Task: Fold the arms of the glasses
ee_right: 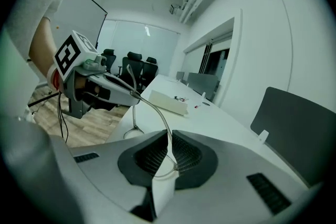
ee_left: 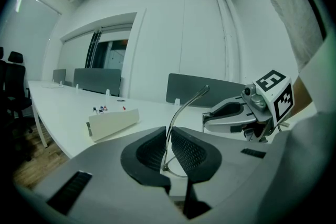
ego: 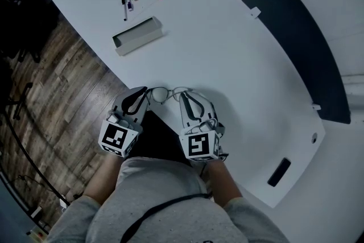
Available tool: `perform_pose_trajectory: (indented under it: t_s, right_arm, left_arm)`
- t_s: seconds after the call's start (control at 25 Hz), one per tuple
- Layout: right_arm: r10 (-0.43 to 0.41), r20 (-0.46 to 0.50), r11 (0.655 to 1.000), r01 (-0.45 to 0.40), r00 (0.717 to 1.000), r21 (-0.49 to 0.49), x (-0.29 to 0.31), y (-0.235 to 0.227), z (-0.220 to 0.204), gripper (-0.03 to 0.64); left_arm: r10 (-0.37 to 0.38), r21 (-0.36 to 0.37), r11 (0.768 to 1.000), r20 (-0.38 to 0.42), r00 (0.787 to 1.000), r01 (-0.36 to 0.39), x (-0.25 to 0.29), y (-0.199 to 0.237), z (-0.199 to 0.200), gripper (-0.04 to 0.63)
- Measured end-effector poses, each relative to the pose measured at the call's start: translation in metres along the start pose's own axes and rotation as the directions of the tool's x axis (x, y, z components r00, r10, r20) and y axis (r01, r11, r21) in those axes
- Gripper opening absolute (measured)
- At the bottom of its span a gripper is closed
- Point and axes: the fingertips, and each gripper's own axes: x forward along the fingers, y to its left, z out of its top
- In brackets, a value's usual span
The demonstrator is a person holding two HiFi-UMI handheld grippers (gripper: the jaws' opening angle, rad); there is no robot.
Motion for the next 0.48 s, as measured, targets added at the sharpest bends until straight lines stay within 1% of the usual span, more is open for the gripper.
perform_pose_trajectory:
  t_s: [0.28, 0.48]
  right_arm:
    - [0.031, -0.020, 0.999, -0.032, 0.999, -0.029, 0.012, 0.009, -0.001, 0.037]
    - [0.055, -0.037, 0.998, -0.057, 0.998, -0.040, 0.019, 0.018, -0.005, 0.032]
  left_arm:
    - [-0.003, 0.005, 1.000, 0.007, 1.000, 0.003, 0.001, 0.002, 0.001, 0.040]
    - [-0.007, -0.009, 1.000, 0.010, 1.000, 0.007, 0.002, 0.002, 0.002, 0.038]
